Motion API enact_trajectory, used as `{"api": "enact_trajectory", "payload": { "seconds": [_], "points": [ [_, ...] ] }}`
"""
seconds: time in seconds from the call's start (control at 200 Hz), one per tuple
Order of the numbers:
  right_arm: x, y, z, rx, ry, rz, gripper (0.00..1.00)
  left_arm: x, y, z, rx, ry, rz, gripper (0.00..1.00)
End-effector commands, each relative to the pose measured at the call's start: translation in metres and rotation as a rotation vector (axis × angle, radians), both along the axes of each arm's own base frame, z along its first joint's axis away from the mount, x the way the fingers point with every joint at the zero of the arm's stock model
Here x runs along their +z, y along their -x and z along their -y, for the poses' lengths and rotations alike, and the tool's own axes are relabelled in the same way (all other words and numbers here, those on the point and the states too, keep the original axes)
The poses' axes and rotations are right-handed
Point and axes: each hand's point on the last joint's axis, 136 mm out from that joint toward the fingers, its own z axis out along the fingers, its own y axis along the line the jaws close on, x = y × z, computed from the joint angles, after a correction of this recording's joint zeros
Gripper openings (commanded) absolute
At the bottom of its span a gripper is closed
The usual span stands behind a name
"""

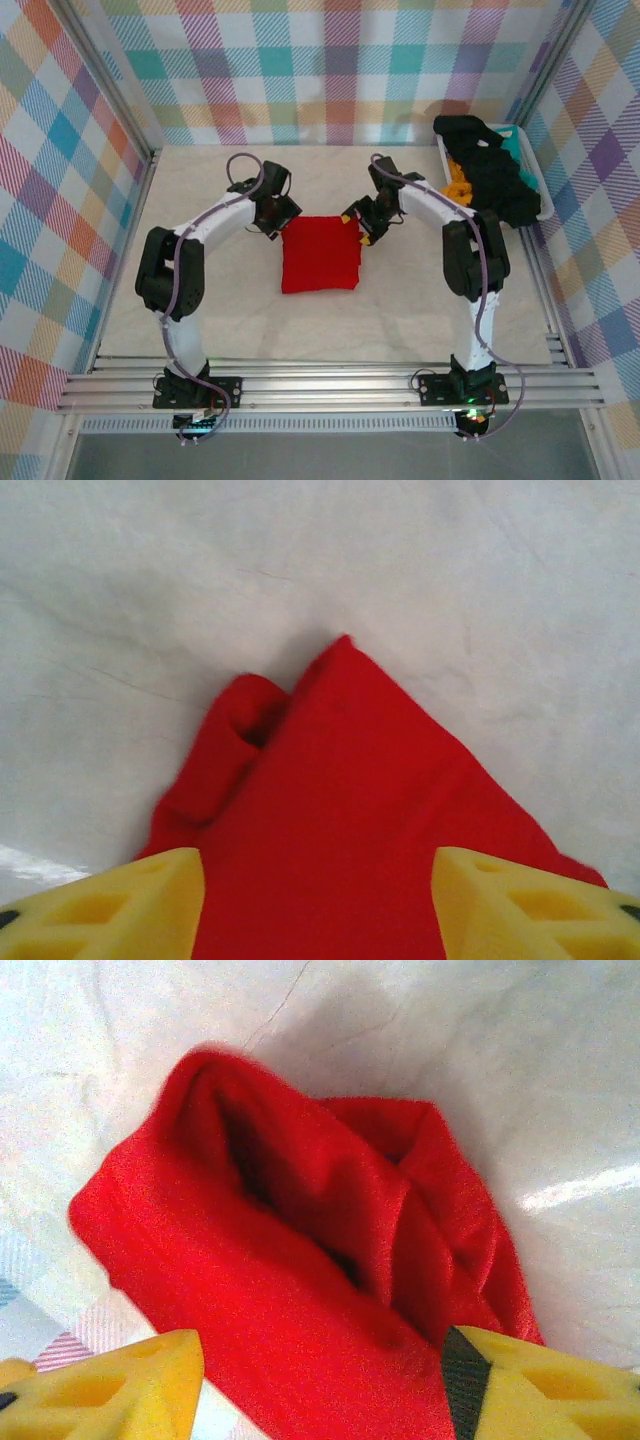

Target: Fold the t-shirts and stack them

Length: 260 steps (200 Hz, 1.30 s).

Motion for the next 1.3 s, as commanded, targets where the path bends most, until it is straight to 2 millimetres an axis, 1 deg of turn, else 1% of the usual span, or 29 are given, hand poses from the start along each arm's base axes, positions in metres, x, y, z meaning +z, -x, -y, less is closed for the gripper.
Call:
{"api": "enact_trajectory", "payload": {
  "seconds": [0.0, 0.035, 0.06, 0.125, 0.165, 0.195, 0.215, 0.245, 0.295, 0.305, 0.315, 0.34, 0.375, 0.465, 0.52, 0.555, 0.605, 0.72, 0.82, 0.885, 0.94, 0.99, 1.05, 1.085, 1.155, 1.18, 1.245, 1.295],
  "points": [
    [0.054, -0.022, 0.010, 0.041, 0.044, 0.206, 0.70, 0.072, -0.001, -0.021, 0.027, -0.063, 0.176, 0.64],
    [0.067, -0.021, 0.017, 0.053, 0.075, 0.248, 0.71, 0.085, 0.009, -0.023, 0.043, -0.054, 0.204, 0.65],
    [0.076, -0.019, 0.021, 0.062, 0.095, 0.275, 0.71, 0.094, 0.017, -0.021, 0.049, -0.033, 0.224, 0.65],
    [0.095, -0.008, 0.032, 0.081, 0.126, 0.330, 0.71, 0.101, 0.047, -0.009, 0.071, 0.044, 0.220, 0.64],
    [0.103, 0.003, 0.037, 0.091, 0.125, 0.360, 0.71, 0.096, 0.072, 0.004, 0.090, 0.096, 0.195, 0.63],
    [0.104, 0.014, 0.039, 0.100, 0.114, 0.377, 0.71, 0.088, 0.091, 0.016, 0.108, 0.142, 0.175, 0.63],
    [0.108, 0.021, 0.039, 0.105, 0.100, 0.398, 0.70, 0.088, 0.103, 0.026, 0.127, 0.184, 0.175, 0.63],
    [0.111, 0.034, 0.040, 0.112, 0.074, 0.423, 0.70, 0.077, 0.121, 0.036, 0.166, 0.225, 0.167, 0.63],
    [0.111, 0.055, 0.040, 0.121, 0.024, 0.463, 0.71, 0.065, 0.138, 0.056, 0.233, 0.313, 0.198, 0.63],
    [0.113, 0.058, 0.040, 0.122, 0.010, 0.477, 0.71, 0.065, 0.139, 0.060, 0.243, 0.326, 0.214, 0.62],
    [0.111, 0.062, 0.040, 0.123, -0.002, 0.481, 0.71, 0.060, 0.142, 0.063, 0.265, 0.341, 0.211, 0.62],
    [0.111, 0.072, 0.039, 0.127, -0.034, 0.501, 0.71, 0.059, 0.141, 0.075, 0.287, 0.394, 0.252, 0.62],
    [0.113, 0.084, 0.037, 0.135, -0.084, 0.535, 0.71, 0.051, 0.140, 0.089, 0.291, 0.425, 0.267, 0.62],
    [0.111, 0.112, 0.040, 0.138, -0.146, 0.552, 0.71, 0.012, 0.140, 0.118, 0.311, 0.447, 0.173, 0.64],
    [0.109, 0.124, 0.044, 0.147, -0.151, 0.543, 0.70, -0.008, 0.146, 0.126, 0.358, 0.456, 0.149, 0.65],
    [0.110, 0.131, 0.046, 0.153, -0.150, 0.544, 0.70, -0.017, 0.149, 0.126, 0.387, 0.450, 0.142, 0.65],
    [0.112, 0.138, 0.050, 0.154, -0.146, 0.547, 0.70, -0.024, 0.150, 0.125, 0.411, 0.435, 0.146, 0.67],
    [0.119, 0.144, 0.054, 0.148, -0.144, 0.571, 0.70, -0.037, 0.153, 0.109, 0.506, 0.411, 0.155, 0.69],
    [0.119, 0.143, 0.050, 0.160, -0.162, 0.570, 0.70, -0.041, 0.144, 0.098, 0.564, 0.420, 0.228, 0.69],
    [0.116, 0.142, 0.046, 0.173, -0.177, 0.554, 0.70, -0.043, 0.136, 0.099, 0.585, 0.474, 0.276, 0.68],
    [0.113, 0.142, 0.044, 0.180, -0.182, 0.537, 0.69, -0.049, 0.134, 0.097, 0.603, 0.472, 0.281, 0.66],
    [0.110, 0.142, 0.043, 0.180, -0.182, 0.530, 0.69, -0.054, 0.132, 0.096, 0.608, 0.473, 0.286, 0.61],
    [0.110, 0.142, 0.043, 0.181, -0.188, 0.530, 0.69, -0.061, 0.130, 0.095, 0.622, 0.488, 0.288, 0.50],
    [0.109, 0.143, 0.043, 0.179, -0.188, 0.526, 0.69, -0.064, 0.128, 0.094, 0.628, 0.491, 0.290, 0.39],
    [0.108, 0.145, 0.045, 0.175, -0.181, 0.516, 0.68, -0.068, 0.123, 0.088, 0.660, 0.496, 0.289, 0.09],
    [0.108, 0.145, 0.046, 0.174, -0.176, 0.515, 0.68, -0.069, 0.120, 0.085, 0.675, 0.497, 0.290, 0.01],
    [0.109, 0.147, 0.048, 0.169, -0.165, 0.522, 0.67, -0.069, 0.108, 0.070, 0.699, 0.484, 0.311, 0.00],
    [0.109, 0.148, 0.052, 0.164, -0.151, 0.523, 0.67, -0.069, 0.097, 0.053, 0.717, 0.467, 0.328, 0.00]
  ]
}}
